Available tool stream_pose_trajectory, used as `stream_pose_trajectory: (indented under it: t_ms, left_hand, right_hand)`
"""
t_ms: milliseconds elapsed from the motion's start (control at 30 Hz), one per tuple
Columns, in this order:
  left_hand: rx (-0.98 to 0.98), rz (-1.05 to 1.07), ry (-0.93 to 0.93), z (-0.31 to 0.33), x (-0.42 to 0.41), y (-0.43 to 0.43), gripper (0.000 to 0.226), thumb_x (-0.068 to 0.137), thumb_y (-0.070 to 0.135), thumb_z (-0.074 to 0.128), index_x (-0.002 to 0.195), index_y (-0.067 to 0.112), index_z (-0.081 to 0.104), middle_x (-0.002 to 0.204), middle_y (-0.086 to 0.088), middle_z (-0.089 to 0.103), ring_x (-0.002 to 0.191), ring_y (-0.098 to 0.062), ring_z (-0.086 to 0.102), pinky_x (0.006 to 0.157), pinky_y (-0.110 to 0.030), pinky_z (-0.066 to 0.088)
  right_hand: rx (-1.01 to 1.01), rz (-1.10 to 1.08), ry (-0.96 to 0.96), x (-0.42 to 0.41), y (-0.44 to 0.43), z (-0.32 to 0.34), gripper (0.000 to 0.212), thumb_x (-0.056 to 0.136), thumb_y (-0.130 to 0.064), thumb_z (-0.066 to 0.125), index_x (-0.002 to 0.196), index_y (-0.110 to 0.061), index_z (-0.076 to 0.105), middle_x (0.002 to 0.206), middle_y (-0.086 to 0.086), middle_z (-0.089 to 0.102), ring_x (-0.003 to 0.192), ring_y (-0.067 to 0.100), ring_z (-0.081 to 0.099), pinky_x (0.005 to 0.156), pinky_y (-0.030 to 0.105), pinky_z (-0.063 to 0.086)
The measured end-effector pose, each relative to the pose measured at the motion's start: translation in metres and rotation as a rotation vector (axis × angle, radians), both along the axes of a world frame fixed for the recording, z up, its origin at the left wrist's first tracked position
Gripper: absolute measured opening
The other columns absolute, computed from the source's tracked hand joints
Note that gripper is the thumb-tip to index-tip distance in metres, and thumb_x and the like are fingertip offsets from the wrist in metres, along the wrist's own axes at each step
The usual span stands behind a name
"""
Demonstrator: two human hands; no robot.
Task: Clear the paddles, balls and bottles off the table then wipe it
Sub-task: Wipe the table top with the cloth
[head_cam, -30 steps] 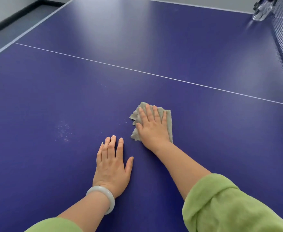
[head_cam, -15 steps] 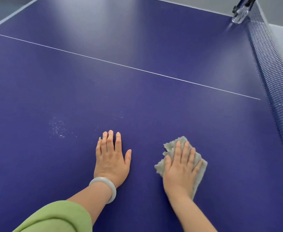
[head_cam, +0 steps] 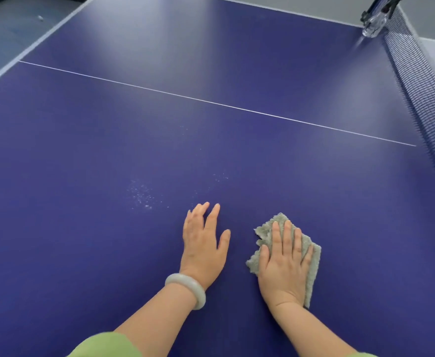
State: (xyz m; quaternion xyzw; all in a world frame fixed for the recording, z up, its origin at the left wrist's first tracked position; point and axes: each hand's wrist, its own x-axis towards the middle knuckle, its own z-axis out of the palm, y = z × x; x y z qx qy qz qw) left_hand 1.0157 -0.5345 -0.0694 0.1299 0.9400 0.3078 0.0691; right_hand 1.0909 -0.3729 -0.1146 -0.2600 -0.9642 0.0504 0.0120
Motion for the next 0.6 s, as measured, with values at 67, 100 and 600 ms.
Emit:
stream_pose_trajectory:
  t_ms: [67, 100, 600]
  left_hand:
    - [-0.078, 0.021, 0.061, -0.005, 0.015, -0.042, 0.064, 0.098, 0.054, 0.031, 0.152, 0.019, 0.030, 0.157, -0.004, 0.020, 0.146, -0.017, -0.001, 0.122, -0.037, 0.002]
    - [-0.164, 0.025, 0.079, -0.009, 0.021, -0.063, 0.071, 0.096, 0.061, 0.023, 0.151, 0.017, 0.033, 0.156, -0.007, 0.023, 0.146, -0.022, 0.004, 0.123, -0.040, 0.005]
    - [-0.466, -0.058, -0.320, 0.003, 0.018, -0.161, 0.134, 0.046, 0.094, 0.008, 0.140, 0.013, -0.041, 0.136, -0.008, -0.060, 0.127, -0.027, -0.055, 0.101, -0.040, -0.038]
  right_hand:
    - [0.000, -0.005, -0.016, 0.001, -0.001, 0.001, 0.062, 0.096, -0.043, 0.021, 0.153, -0.020, 0.028, 0.161, 0.001, 0.021, 0.149, 0.022, 0.016, 0.120, 0.050, 0.003]
    - [0.000, -0.009, -0.022, 0.001, -0.002, 0.001, 0.062, 0.096, -0.044, 0.019, 0.153, -0.021, 0.026, 0.161, 0.000, 0.019, 0.149, 0.021, 0.014, 0.120, 0.049, 0.002]
    - [-0.069, 0.166, 0.005, -0.006, -0.143, 0.015, 0.065, 0.092, -0.043, 0.029, 0.152, -0.019, 0.027, 0.158, 0.008, 0.030, 0.145, 0.029, 0.026, 0.116, 0.054, 0.012]
